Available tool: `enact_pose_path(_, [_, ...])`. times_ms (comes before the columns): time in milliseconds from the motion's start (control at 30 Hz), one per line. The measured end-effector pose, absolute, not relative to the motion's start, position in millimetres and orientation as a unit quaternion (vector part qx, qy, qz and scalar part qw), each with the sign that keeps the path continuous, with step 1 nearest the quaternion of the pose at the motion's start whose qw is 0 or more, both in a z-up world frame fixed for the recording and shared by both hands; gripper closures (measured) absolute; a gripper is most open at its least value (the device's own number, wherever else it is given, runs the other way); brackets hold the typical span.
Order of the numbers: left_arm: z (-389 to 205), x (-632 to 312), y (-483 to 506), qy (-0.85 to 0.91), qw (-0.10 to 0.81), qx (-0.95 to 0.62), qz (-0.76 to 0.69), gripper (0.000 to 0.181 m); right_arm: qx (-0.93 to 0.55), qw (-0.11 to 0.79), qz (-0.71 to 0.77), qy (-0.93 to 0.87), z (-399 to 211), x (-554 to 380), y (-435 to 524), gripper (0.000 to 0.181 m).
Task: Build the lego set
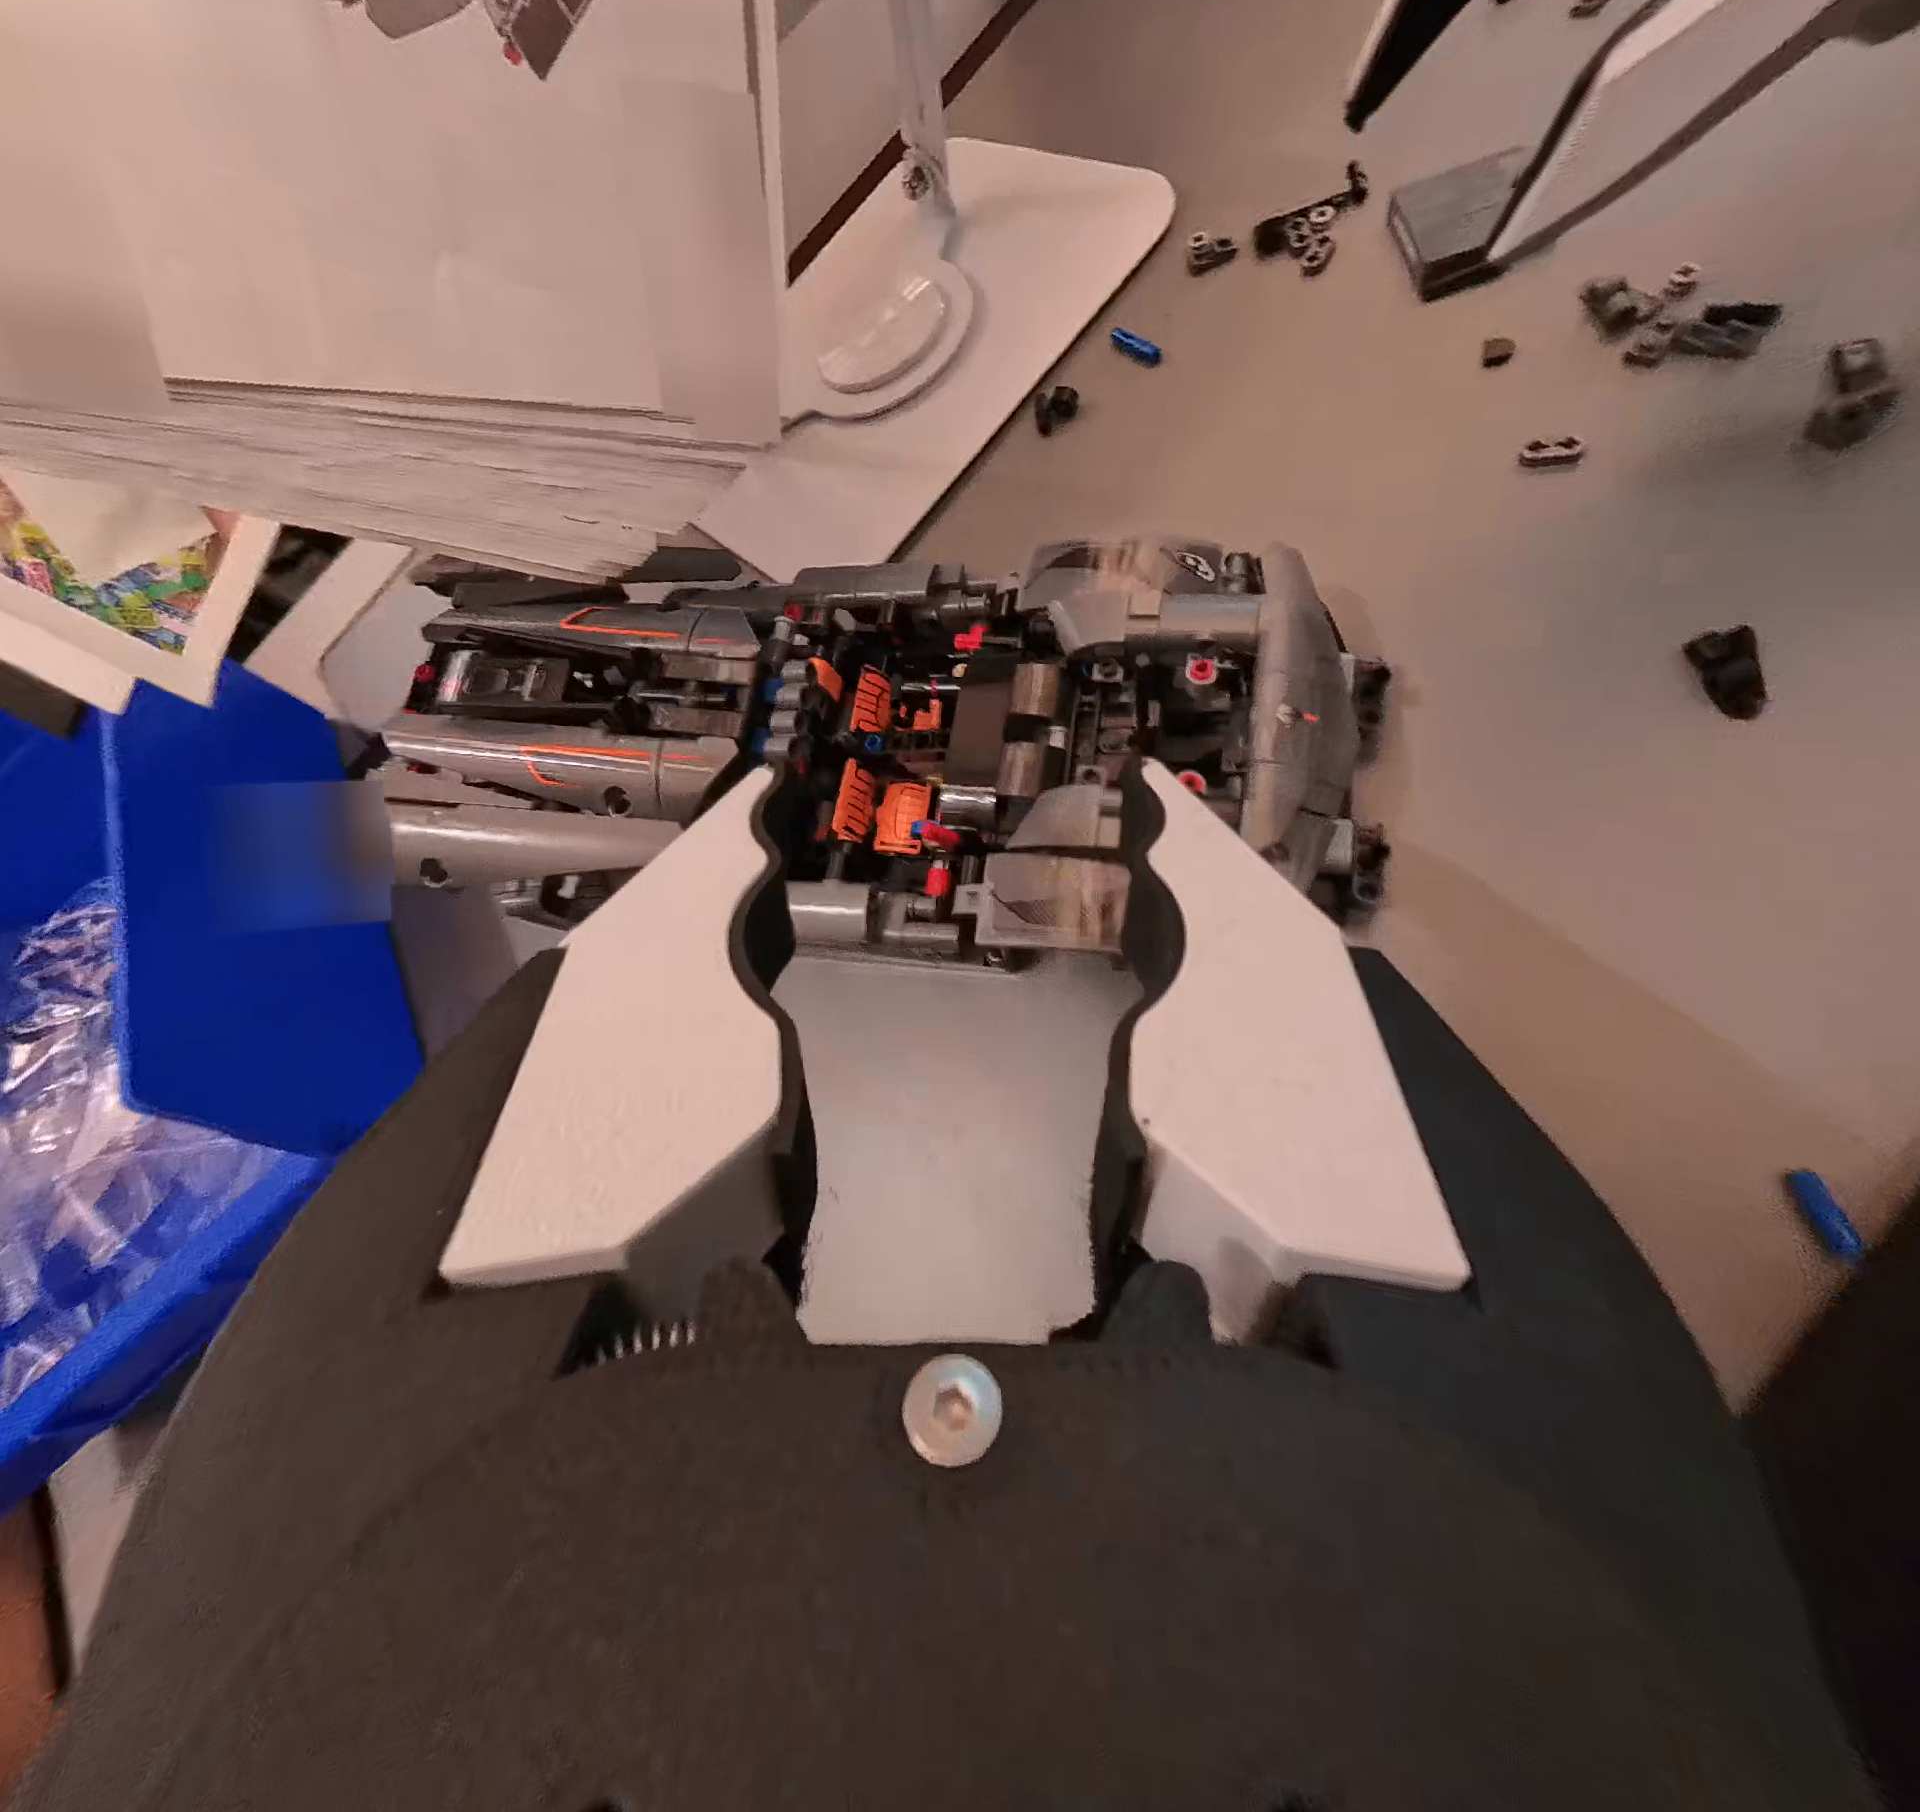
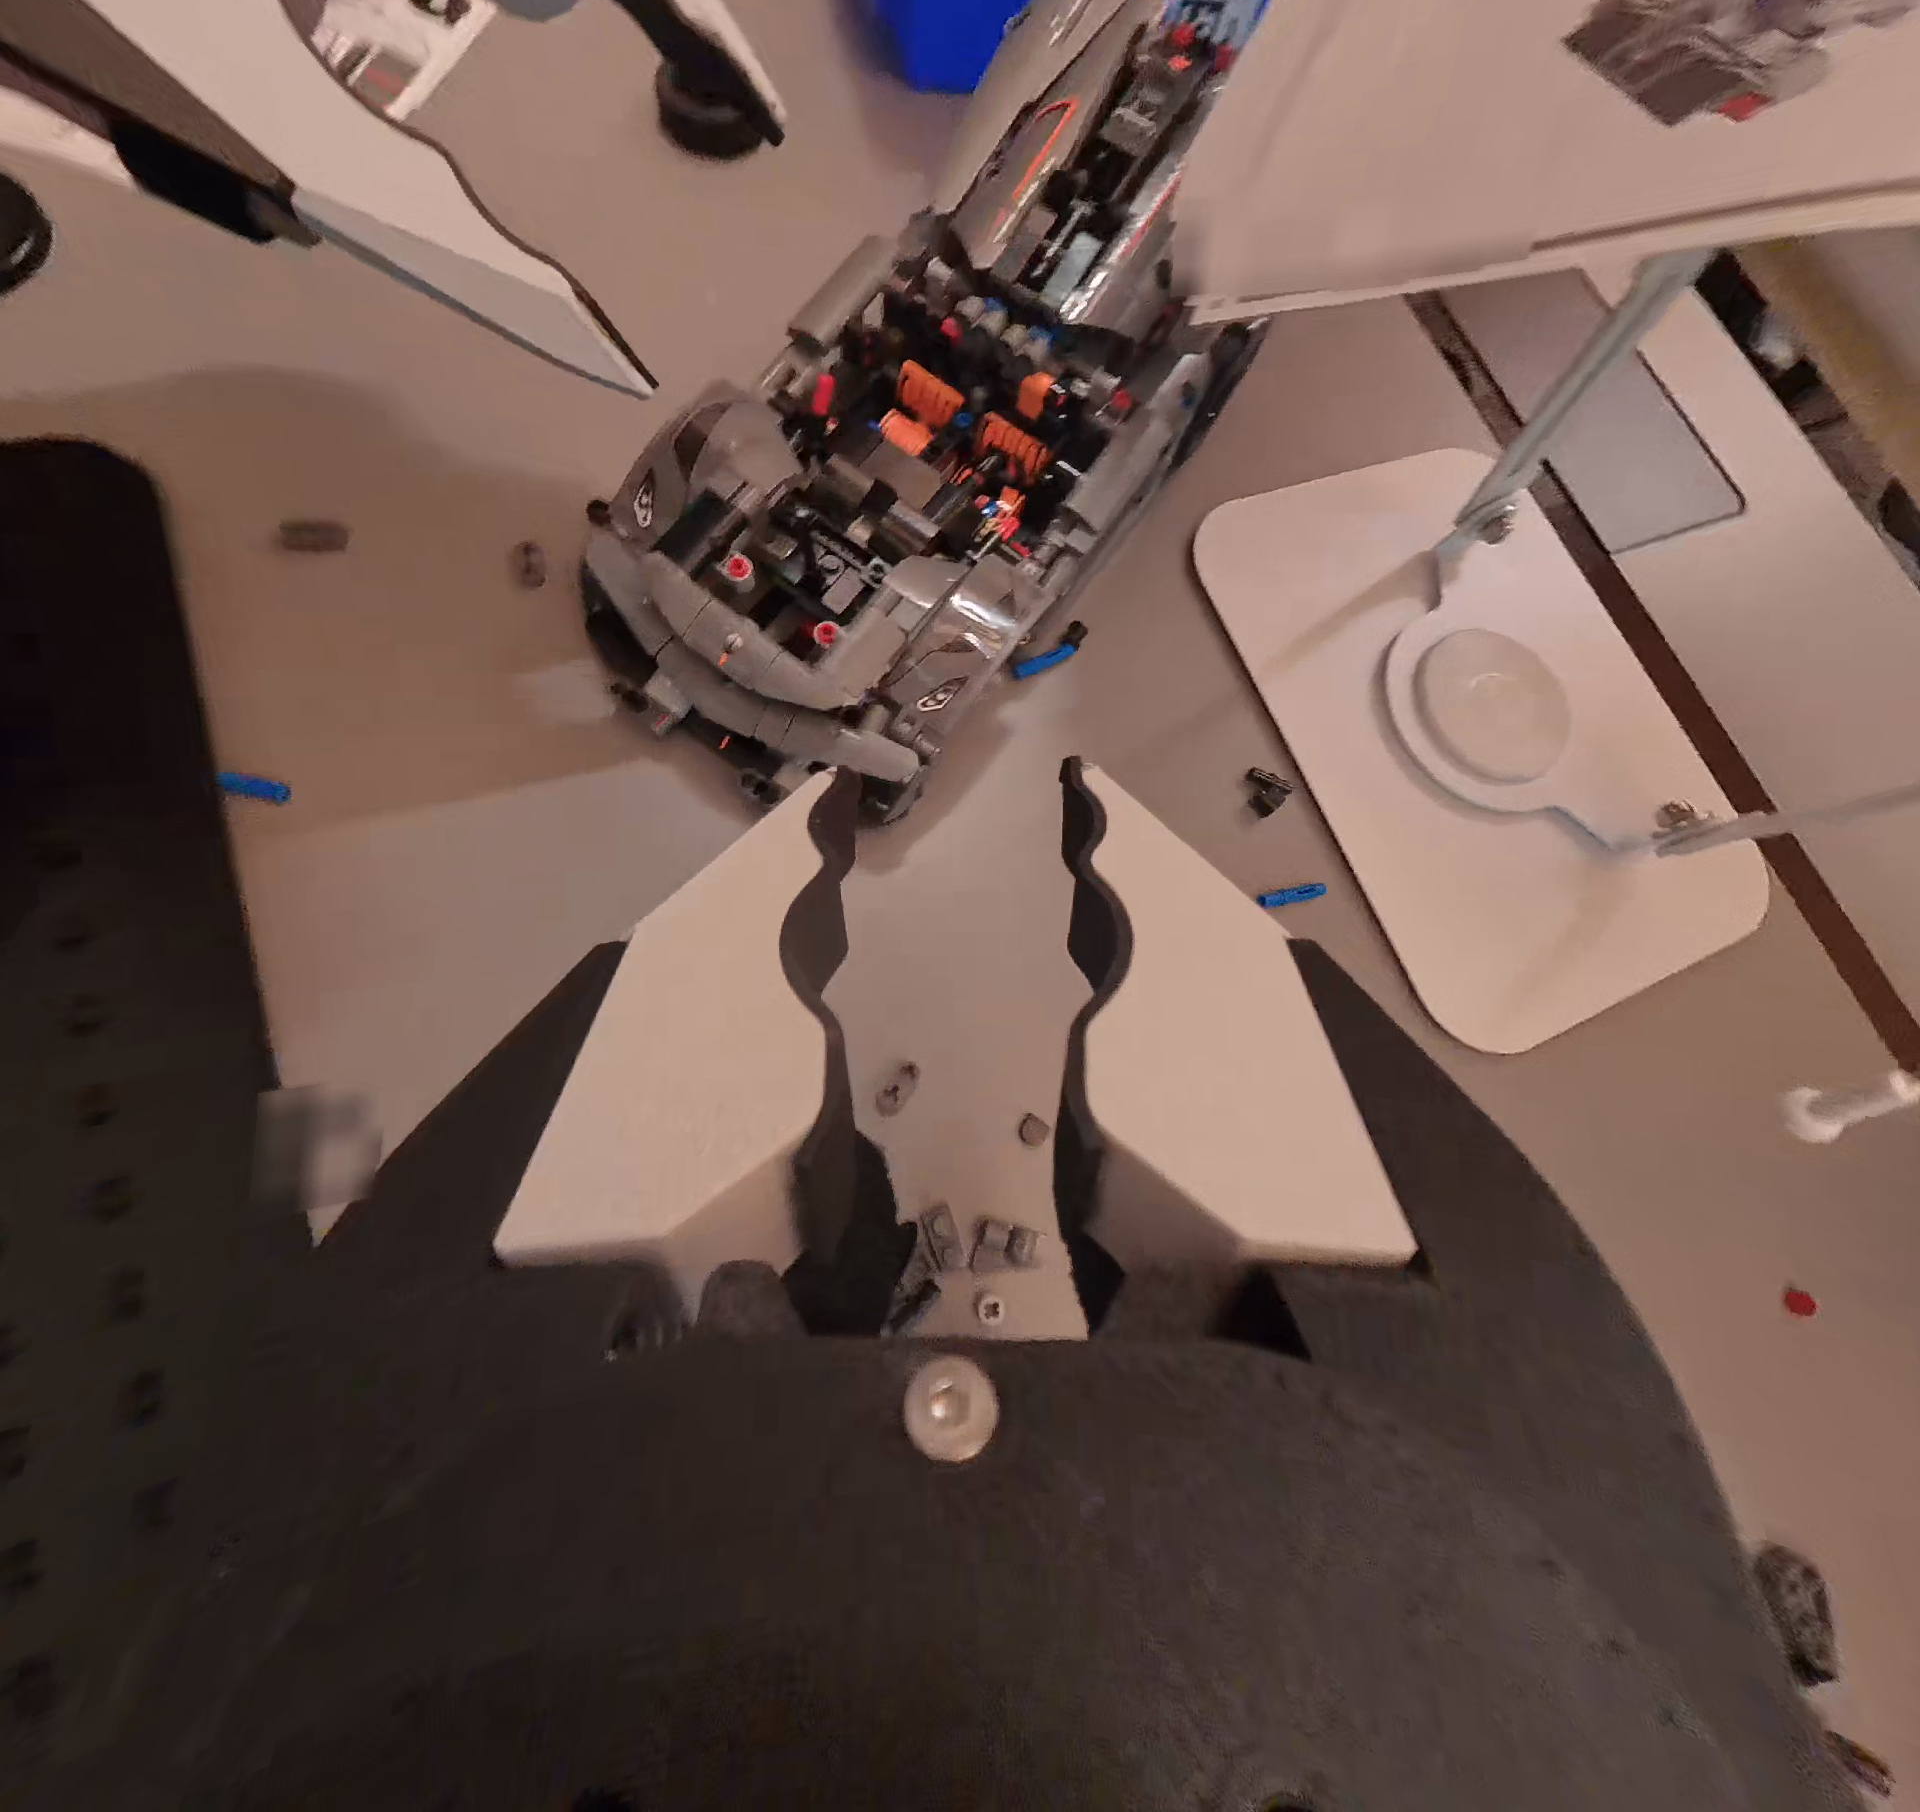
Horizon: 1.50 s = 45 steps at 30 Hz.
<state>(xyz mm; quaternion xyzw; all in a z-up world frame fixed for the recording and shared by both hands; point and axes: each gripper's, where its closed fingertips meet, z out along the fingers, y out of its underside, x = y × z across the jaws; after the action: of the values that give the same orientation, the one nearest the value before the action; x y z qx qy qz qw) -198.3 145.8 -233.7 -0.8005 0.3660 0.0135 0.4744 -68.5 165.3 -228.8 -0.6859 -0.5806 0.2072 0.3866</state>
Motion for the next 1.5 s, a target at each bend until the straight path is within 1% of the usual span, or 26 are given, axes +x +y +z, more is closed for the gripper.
enact_pose_path(167, [-258.3, -194.6, 130.4, 0.404, 0.448, -0.796, -0.033, 0.114, -0.631, 0.354, 0.216, -0.655, -236.4, -89.2, 150.2, 0.144])
enact_pose_path(300, [-273.3, -192.3, 125.6, 0.433, 0.436, -0.788, -0.042, 0.11, -0.608, 0.322, 0.179, -0.704, -268.8, -100.4, 147.4, 0.142])
enact_pose_path(367, [-278.0, -190.5, 124.0, 0.442, 0.435, -0.783, -0.043, 0.112, -0.593, 0.326, 0.165, -0.717, -280.6, -104.1, 148.8, 0.144])
enact_pose_path(433, [-284.3, -189.4, 122.7, 0.453, 0.429, -0.781, -0.035, 0.111, -0.581, 0.335, 0.196, -0.715, -283.0, -109.5, 143.1, 0.146])
enact_pose_path(500, [-284.5, -186.9, 122.1, 0.46, 0.435, -0.773, -0.03, 0.114, -0.584, 0.341, 0.217, -0.704, -282.9, -113.0, 142.3, 0.151])
enact_pose_path(667, [-285.3, -174.1, 120.8, 0.473, 0.452, -0.755, -0.031, 0.118, -0.57, 0.345, 0.185, -0.722, -298.5, -117.2, 148.2, 0.151])
enact_pose_path(767, [-281.1, -176.3, 128.8, 0.477, 0.472, -0.742, 0.016, 0.12, -0.563, 0.348, 0.187, -0.726, -299.3, -118.5, 147.8, 0.152])
enact_pose_path(1100, [-282.6, -172.0, 134.8, 0.485, 0.475, -0.735, 0.014, 0.125, -0.579, 0.353, 0.221, -0.701, -292.8, -122.4, 152.3, 0.157])
enact_pose_path(1200, [-281.4, -171.3, 134.4, 0.487, 0.48, -0.729, 0.018, 0.131, -0.578, 0.359, 0.216, -0.7, -292.3, -123.5, 153.7, 0.156])
enact_pose_path(1500, [-272.2, -169.4, 139.1, 0.47, 0.508, -0.721, 0.011, 0.143, -0.595, 0.386, 0.231, -0.666, -281.4, -126.5, 162.7, 0.16])
